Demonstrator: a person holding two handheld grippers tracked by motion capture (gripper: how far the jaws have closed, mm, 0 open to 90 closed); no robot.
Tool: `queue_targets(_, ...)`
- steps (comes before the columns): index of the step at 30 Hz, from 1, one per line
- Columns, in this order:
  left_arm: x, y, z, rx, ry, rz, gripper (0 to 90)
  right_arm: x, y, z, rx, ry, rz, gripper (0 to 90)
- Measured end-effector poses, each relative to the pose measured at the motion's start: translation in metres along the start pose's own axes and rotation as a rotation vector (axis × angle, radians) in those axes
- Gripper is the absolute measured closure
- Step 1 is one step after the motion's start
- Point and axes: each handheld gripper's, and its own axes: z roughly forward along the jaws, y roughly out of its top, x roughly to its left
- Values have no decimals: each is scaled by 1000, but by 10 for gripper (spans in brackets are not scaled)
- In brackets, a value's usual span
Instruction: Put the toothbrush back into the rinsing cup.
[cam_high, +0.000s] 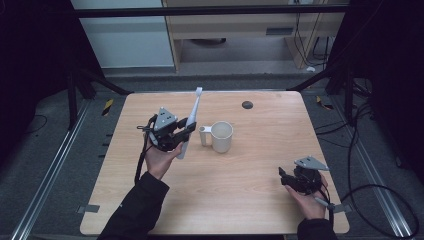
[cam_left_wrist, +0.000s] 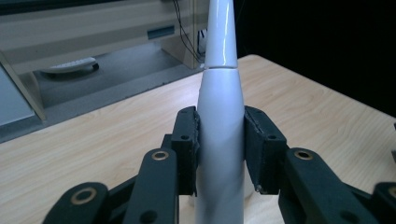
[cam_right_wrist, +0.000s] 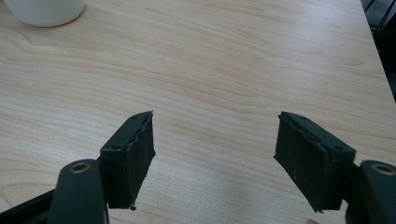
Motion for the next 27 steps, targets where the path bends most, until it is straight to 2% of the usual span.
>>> queue_targets(8, -1, 8, 10, -73, 10, -31, 669, 0, 0, 1, -1, 0, -2, 279)
queue_targets(17, -3, 18, 25, -120, 20, -42, 669, -1, 0, 1, -4, 2, -2, 278)
queue_targets(27, -4, 25, 43, -172, 22, -76, 669, -1, -1, 1, -8, 8, 3, 277)
